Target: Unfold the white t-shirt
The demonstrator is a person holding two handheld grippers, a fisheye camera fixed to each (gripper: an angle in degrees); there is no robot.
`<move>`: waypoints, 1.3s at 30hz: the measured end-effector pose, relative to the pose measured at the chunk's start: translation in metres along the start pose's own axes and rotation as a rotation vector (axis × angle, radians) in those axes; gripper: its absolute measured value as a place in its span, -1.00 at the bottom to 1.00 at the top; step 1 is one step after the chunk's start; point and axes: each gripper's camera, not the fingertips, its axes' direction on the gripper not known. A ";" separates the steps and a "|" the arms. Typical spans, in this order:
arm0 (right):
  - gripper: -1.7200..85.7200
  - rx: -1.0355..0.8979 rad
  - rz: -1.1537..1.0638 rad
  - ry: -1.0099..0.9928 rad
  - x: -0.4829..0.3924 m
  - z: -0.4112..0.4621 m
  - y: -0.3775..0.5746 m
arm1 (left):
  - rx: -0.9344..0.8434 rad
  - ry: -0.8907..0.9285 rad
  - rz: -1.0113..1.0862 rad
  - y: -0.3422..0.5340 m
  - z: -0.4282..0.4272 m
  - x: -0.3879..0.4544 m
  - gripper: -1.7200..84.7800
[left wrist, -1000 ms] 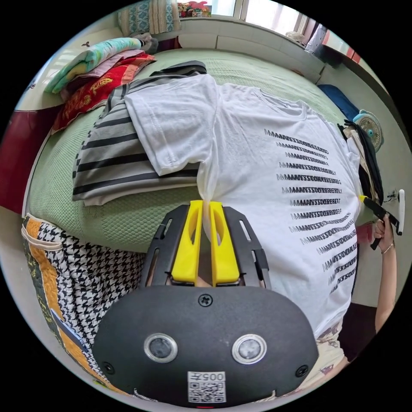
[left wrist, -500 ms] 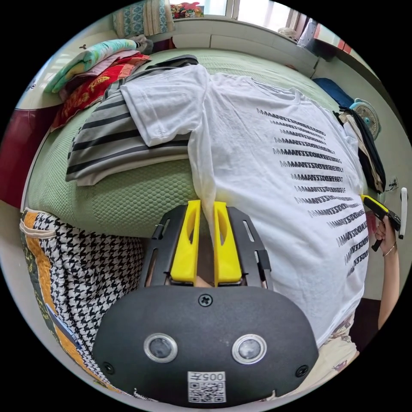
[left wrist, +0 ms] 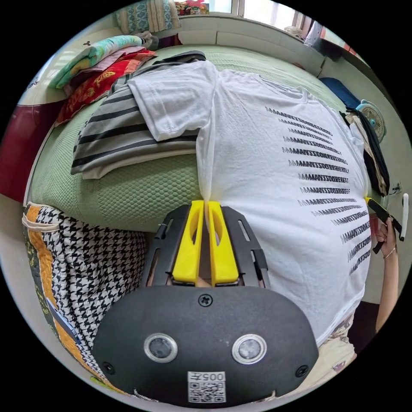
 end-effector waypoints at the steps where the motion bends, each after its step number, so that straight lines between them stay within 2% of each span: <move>1: -0.94 0.001 -0.009 -0.014 -0.001 -0.003 0.003 | 0.004 0.024 -0.007 0.004 -0.004 -0.003 -0.87; 6: -0.86 -0.012 0.028 0.015 0.010 -0.016 0.027 | 0.028 0.107 -0.069 0.029 -0.024 -0.017 -0.85; 8: -0.86 -0.014 0.006 0.145 0.005 -0.021 0.045 | 0.035 0.137 -0.093 0.041 -0.032 -0.019 -0.87; 13: -0.92 -0.016 0.014 0.229 -0.015 -0.030 0.069 | 0.008 0.039 -0.135 0.069 -0.052 -0.010 -0.96; 18: -0.98 0.063 0.060 0.129 -0.057 -0.057 0.072 | 0.082 0.104 -0.126 0.071 -0.091 0.022 -0.97; 20: -0.98 0.093 0.072 0.016 -0.093 -0.071 0.067 | 0.132 0.153 -0.126 0.066 -0.108 0.043 -0.97; 24: -0.98 0.047 0.126 -0.050 -0.158 -0.076 0.060 | 0.143 0.264 -0.090 0.054 -0.124 0.103 -0.97; 29: -0.98 0.075 0.040 0.064 -0.244 -0.048 0.081 | 0.075 0.129 -0.140 0.050 -0.116 0.149 -0.97; 34: -0.98 0.116 0.002 0.066 -0.262 -0.042 0.100 | 0.098 0.026 -0.084 0.056 -0.128 0.176 -0.97; 39: -0.98 0.116 0.000 0.034 -0.267 -0.038 0.106 | 0.106 -0.001 -0.075 0.057 -0.137 0.192 -0.97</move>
